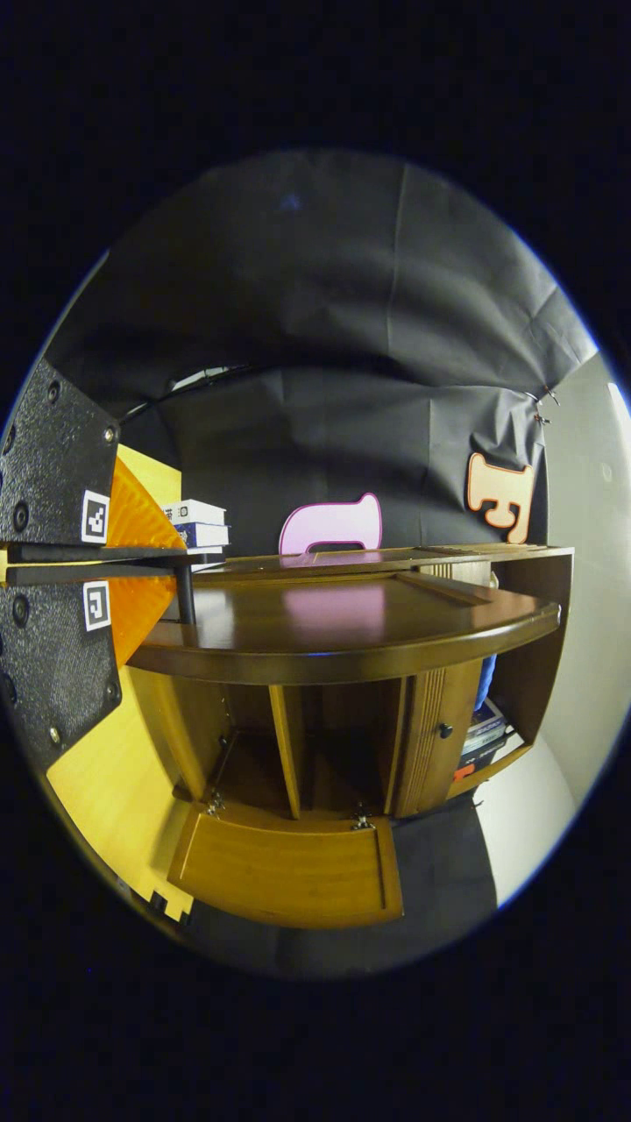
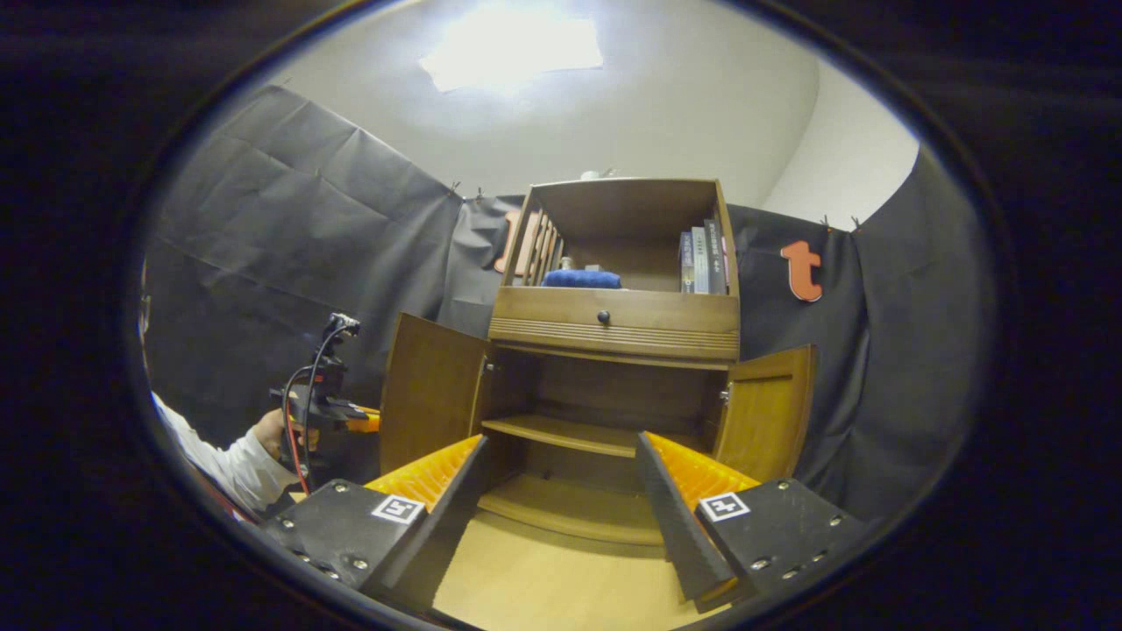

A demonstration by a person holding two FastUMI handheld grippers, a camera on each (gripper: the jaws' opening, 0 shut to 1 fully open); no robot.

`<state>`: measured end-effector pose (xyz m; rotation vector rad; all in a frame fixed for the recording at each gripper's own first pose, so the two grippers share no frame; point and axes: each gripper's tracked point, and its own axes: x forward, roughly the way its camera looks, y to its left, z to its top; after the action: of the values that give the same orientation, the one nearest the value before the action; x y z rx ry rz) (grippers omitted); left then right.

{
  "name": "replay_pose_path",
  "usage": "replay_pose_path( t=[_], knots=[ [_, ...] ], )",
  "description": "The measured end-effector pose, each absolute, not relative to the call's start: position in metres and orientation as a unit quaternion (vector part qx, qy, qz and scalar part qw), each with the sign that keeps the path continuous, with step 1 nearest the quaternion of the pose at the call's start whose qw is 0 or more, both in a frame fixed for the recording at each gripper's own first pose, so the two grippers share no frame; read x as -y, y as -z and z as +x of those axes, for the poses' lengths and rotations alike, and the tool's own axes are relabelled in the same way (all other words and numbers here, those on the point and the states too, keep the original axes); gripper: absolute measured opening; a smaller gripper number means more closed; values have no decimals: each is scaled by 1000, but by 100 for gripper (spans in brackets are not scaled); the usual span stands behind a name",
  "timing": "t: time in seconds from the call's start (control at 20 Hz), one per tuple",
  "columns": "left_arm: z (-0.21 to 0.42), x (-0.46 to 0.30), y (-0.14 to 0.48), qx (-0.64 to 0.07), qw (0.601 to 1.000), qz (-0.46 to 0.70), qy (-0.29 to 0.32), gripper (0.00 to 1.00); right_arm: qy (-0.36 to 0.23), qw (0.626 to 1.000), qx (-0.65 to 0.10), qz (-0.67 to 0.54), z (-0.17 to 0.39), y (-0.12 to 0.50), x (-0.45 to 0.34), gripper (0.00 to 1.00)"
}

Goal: Open the right door of the double-door shoe cabinet with the right hand, and open the left door with the left hand.

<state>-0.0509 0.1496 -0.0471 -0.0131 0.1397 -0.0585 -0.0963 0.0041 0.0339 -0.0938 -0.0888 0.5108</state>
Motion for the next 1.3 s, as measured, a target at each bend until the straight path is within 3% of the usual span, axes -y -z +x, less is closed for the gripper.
replay_pose_path(
  t=[0.55,0.75,0.8,0.9,0.95,1.1,1.15,1.25,1.3],
  knots=[
    [-48,-156,50,-50,996,-16,66,1,-259,964,22,-50,-86,-11,-26,98],
    [-49,-157,54,-54,996,-21,66,6,-255,966,21,-43,-86,-11,-25,98],
    [-50,-156,54,-51,996,-20,69,2,-254,966,20,-41,-86,-9,-23,98],
    [-57,-152,53,-48,996,-16,75,8,-252,967,20,-37,-84,-7,-21,98],
    [-64,-152,56,-51,996,-11,70,16,-247,968,21,-34,-84,-7,-17,98],
    [-86,-152,54,-50,997,-12,58,19,-233,972,26,-29,-89,0,1,98],
    [-93,-152,55,-54,997,-16,52,29,-230,973,28,-23,-90,0,6,98],
    [-110,-153,50,-53,998,-17,32,36,-209,977,35,5,-92,-2,22,98],
    [-120,-151,42,-37,999,-16,30,32,-203,978,42,16,-94,-5,28,98]
  ],
)
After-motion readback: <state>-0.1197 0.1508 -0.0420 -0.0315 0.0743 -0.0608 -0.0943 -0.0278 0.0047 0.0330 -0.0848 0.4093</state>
